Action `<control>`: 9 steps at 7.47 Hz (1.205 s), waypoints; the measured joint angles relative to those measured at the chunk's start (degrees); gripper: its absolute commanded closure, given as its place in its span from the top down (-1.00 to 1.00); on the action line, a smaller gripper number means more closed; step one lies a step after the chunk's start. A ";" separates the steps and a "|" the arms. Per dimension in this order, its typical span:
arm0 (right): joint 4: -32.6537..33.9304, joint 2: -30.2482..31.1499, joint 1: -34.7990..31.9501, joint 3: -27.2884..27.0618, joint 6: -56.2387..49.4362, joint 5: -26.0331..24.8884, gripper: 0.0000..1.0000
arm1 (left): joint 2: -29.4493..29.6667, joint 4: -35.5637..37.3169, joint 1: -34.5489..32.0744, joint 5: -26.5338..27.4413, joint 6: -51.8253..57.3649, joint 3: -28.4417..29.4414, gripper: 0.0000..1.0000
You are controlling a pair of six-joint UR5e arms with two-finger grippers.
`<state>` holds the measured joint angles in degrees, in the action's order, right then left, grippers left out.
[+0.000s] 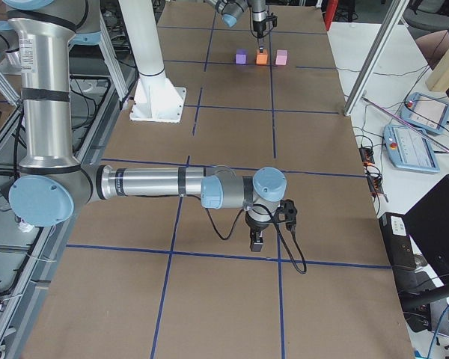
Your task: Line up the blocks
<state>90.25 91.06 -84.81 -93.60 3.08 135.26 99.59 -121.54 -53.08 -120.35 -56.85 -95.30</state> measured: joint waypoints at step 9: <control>-0.08 0.00 0.00 0.00 0.00 0.00 1.00 | -0.83 21.13 -24.11 -11.99 39.57 -4.79 0.99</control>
<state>90.18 91.06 -84.82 -93.60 3.08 135.26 98.75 -100.41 -77.19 -132.35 -17.28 -100.10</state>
